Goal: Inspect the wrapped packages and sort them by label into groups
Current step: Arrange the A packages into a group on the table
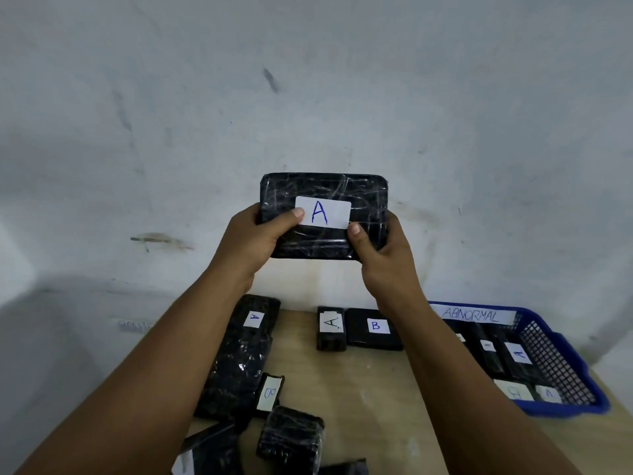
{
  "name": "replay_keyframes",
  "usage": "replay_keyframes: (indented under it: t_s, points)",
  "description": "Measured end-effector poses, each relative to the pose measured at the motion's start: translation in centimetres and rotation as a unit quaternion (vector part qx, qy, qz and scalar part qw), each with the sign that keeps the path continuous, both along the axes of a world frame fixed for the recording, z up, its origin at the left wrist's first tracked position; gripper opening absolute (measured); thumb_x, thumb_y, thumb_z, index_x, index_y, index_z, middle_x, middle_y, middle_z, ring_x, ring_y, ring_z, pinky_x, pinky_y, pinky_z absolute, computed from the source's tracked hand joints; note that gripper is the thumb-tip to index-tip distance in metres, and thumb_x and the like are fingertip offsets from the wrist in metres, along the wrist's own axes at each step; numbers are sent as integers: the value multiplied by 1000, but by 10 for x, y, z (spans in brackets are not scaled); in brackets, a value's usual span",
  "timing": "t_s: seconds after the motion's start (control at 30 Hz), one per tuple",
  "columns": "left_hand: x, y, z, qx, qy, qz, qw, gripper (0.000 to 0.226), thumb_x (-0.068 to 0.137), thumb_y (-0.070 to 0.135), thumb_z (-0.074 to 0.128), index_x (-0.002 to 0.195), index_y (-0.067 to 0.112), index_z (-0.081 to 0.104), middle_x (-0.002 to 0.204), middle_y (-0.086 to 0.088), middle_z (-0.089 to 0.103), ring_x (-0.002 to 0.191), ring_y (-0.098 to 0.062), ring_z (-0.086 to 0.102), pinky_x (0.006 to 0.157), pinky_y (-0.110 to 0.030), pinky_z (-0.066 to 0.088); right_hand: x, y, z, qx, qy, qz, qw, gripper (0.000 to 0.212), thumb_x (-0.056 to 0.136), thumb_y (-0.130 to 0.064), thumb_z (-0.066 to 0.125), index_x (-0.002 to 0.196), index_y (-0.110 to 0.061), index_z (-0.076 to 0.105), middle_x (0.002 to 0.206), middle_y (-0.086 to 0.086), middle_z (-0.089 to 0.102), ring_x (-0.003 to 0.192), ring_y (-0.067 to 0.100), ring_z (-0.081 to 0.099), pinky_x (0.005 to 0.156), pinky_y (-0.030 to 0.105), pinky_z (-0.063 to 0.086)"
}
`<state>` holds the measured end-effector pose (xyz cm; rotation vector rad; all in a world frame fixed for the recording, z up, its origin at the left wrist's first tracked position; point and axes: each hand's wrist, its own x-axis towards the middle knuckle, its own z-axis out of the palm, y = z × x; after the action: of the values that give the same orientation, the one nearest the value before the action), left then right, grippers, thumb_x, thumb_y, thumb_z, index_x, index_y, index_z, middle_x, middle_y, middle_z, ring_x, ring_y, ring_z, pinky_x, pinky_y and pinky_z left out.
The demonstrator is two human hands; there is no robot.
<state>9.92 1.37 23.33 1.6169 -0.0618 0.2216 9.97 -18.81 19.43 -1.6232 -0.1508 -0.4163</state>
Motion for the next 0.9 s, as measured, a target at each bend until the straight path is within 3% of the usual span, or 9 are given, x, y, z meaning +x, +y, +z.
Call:
replay_keyframes:
  t_s: [0.13,0.3,0.47,0.6,0.67,0.77,0.83,0.9]
  points:
    - [2,0,1,-6,-9,7,1000,11,87,27,80,97,25,77,94,9,80,87,-8,77,87,-31,59,-1,-3,7,53,52,23,997,70,83,-61,77,142,-32,54,121,-7,75,113,14,73,101,45,58]
    - [0,0,0,38,4,-30,999,16,85,28,81,99,23,78,95,8,80,88,-8,76,83,-25,55,0,-8,18,50,50,13,997,47,89,-60,73,119,-24,69,111,0,79,104,21,76,91,51,62]
    - [1,-5,12,29,21,-46,998,22,91,50,69,97,30,75,87,20,78,82,6,72,66,-11,48,1,-14,23,17,19,4,1000,29,98,-41,70,120,-22,68,111,-2,79,105,16,75,94,48,62]
    - [8,-3,10,27,-12,-21,999,15,93,44,70,97,31,74,91,17,79,89,0,74,76,-17,51,-4,-11,28,-3,26,12,1000,35,95,-50,71,124,-30,68,117,-8,77,111,13,72,100,46,59]
    - [10,0,7,24,-49,-17,998,7,95,36,69,101,34,72,92,21,78,90,4,72,74,-11,51,-8,-12,34,-9,81,18,997,57,88,-71,65,134,-39,62,132,-14,69,124,11,64,108,45,52]
    - [11,4,2,27,-98,-43,994,26,90,31,72,114,40,67,103,22,75,103,7,68,83,-9,50,-11,-19,40,-33,205,40,977,94,70,-100,47,147,-47,50,153,-14,53,139,18,51,110,54,42]
    - [11,7,-1,43,-97,-55,993,46,82,39,71,127,42,60,115,22,72,115,7,63,95,-12,48,-13,-21,42,-31,222,55,973,89,69,-97,50,143,-47,55,152,-12,55,139,20,51,110,56,41]
    - [9,10,0,78,-74,-83,991,47,83,39,71,128,48,58,118,25,70,118,10,60,101,-15,43,-13,-22,42,-3,199,43,979,66,78,-81,59,133,-44,62,142,-12,62,135,18,54,111,53,42]
